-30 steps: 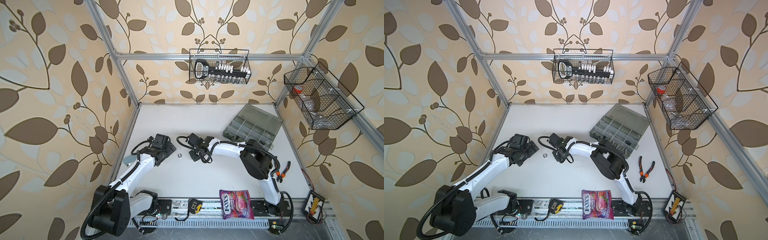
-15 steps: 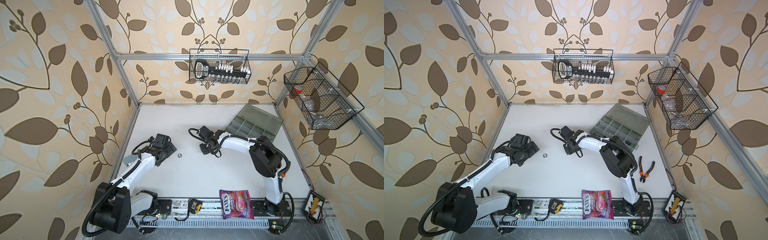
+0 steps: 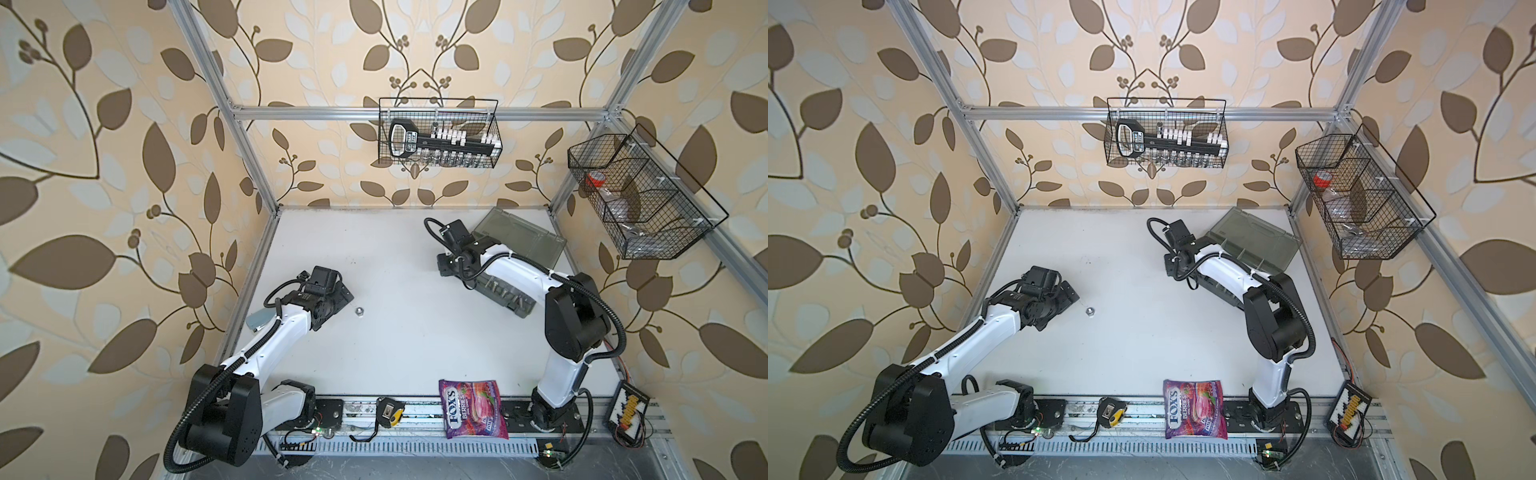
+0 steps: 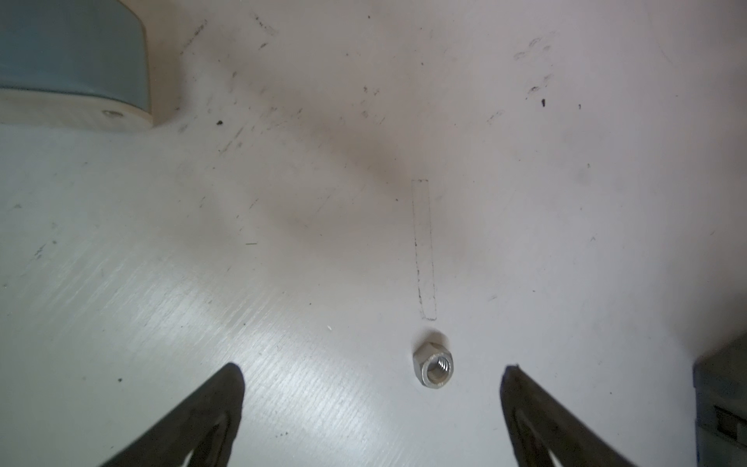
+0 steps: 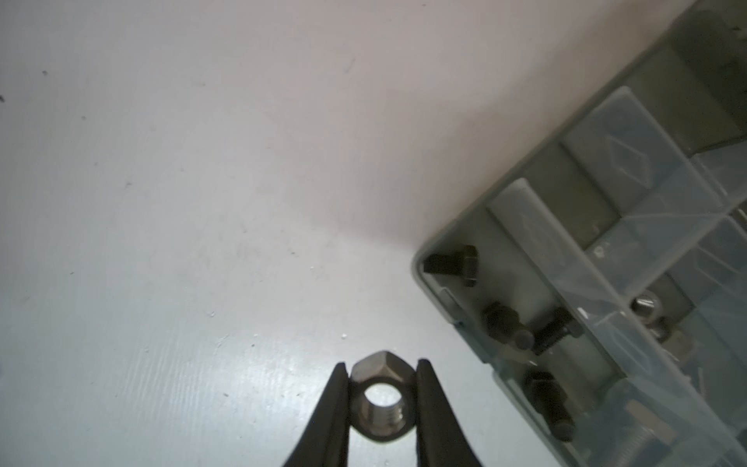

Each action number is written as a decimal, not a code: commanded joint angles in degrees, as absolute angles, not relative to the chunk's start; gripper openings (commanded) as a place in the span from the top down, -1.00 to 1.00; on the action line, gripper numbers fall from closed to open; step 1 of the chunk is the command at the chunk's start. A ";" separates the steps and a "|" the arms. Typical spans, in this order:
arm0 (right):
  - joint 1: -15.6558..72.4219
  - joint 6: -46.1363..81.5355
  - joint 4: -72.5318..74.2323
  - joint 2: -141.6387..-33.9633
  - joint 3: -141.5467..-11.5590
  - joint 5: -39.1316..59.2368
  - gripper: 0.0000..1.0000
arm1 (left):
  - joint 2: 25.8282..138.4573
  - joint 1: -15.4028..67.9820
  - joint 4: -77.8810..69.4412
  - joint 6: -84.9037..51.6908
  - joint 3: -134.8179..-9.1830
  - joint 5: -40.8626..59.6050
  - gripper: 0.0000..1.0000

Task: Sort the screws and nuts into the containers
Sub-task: 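Lift the nut with the right gripper and carry it over the box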

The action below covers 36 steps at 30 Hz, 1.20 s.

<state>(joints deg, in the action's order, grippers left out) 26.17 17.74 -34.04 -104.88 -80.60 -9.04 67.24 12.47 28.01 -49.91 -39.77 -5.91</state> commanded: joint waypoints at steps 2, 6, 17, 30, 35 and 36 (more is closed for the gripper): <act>21.41 16.61 -33.56 -101.29 -78.07 -8.89 0.97 | 67.41 12.92 28.35 -49.39 -42.01 -5.89 -0.98; 16.61 16.27 -32.46 -99.68 -76.42 -7.45 0.97 | 67.32 12.93 28.36 -49.39 -42.01 -5.87 -0.98; 9.26 14.88 -31.64 -101.55 -77.49 -7.91 0.96 | 67.41 12.92 28.16 -49.39 -41.96 -5.64 -0.98; 7.43 13.71 -32.24 -108.05 -82.12 -6.77 0.88 | 67.24 12.92 27.86 -49.47 -41.40 -5.64 -0.98; 7.35 13.29 -32.43 -110.26 -83.71 -6.97 0.84 | 67.15 12.92 28.00 -49.39 -41.31 -5.64 -0.98; 7.33 13.27 -32.52 -110.59 -84.07 -6.94 0.82 | 67.15 12.97 27.95 -49.39 -41.36 -5.63 -0.98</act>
<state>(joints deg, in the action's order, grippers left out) 7.49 14.06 -31.88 -109.01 -81.82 -7.33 67.24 12.47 28.03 -49.87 -39.77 -5.37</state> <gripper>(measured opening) 0.238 0.989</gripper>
